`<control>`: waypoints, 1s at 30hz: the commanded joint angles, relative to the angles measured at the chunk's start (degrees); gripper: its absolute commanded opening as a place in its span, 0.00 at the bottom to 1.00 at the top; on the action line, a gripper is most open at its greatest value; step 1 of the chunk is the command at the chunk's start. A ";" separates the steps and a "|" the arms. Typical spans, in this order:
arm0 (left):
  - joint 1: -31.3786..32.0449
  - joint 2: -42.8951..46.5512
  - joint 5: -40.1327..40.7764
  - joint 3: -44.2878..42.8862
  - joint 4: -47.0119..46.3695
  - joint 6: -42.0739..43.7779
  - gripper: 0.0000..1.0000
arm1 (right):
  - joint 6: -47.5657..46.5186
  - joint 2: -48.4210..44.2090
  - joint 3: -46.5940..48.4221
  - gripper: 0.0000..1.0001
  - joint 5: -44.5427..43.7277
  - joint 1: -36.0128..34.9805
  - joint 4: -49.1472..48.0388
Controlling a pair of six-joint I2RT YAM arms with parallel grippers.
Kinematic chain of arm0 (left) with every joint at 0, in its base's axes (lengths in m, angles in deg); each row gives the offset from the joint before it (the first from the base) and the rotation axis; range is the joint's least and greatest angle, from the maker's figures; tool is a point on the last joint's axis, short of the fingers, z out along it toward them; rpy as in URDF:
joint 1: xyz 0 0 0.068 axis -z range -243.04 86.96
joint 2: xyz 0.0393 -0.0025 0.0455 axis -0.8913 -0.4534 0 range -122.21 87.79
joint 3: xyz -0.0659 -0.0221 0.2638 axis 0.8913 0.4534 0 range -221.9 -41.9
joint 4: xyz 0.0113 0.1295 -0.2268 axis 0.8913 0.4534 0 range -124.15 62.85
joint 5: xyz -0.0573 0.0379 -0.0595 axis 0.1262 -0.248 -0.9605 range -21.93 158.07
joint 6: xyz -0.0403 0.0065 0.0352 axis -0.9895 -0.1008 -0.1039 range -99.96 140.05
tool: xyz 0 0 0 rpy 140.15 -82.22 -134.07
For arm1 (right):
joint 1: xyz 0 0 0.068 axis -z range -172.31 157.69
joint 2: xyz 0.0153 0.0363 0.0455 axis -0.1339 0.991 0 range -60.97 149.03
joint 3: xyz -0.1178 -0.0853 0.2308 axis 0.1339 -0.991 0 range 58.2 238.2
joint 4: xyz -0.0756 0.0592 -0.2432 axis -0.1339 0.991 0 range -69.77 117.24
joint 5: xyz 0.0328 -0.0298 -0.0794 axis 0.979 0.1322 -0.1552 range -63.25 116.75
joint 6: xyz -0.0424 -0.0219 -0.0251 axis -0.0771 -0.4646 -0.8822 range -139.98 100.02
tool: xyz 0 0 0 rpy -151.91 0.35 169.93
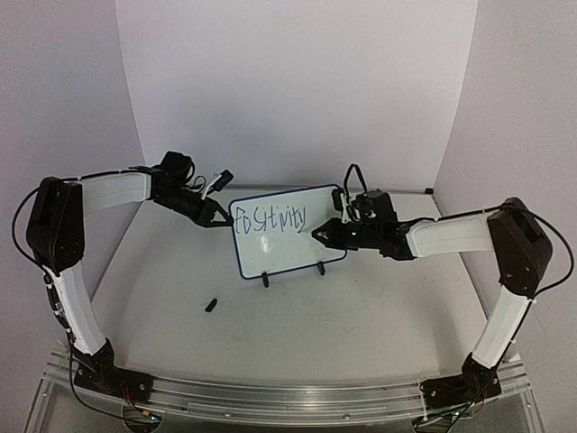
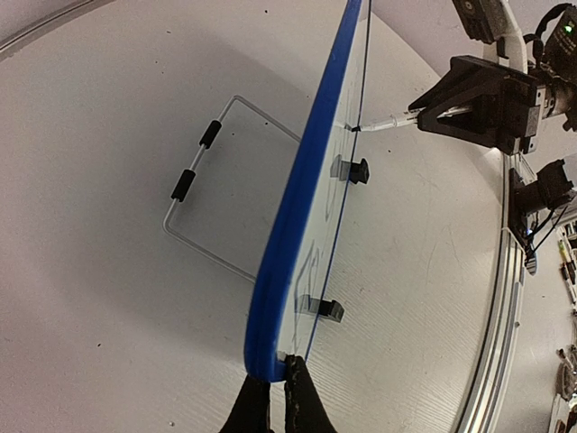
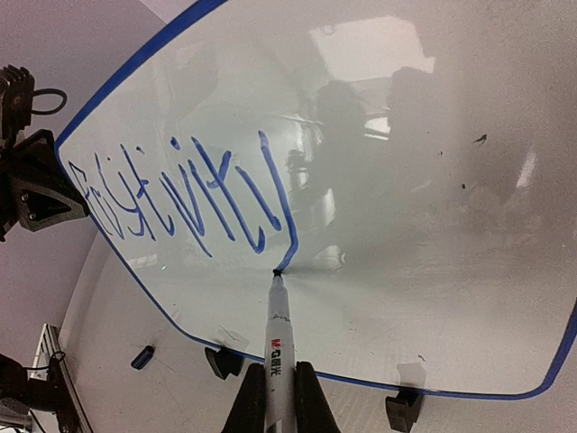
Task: Write a sentence on the whiteboard
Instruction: Write on the whiteboard with the whiteboard marker without the cap.
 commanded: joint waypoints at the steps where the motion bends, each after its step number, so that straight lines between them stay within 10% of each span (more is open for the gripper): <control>1: 0.58 1.67 2.61 -1.52 0.97 3.10 0.00 | -0.08 -0.85 0.55 0.00 -0.53 -0.20 -0.74; 30: 1.11 1.67 3.01 -1.32 1.00 3.07 0.00 | -5.44 -13.02 -1.08 0.00 4.37 2.12 4.01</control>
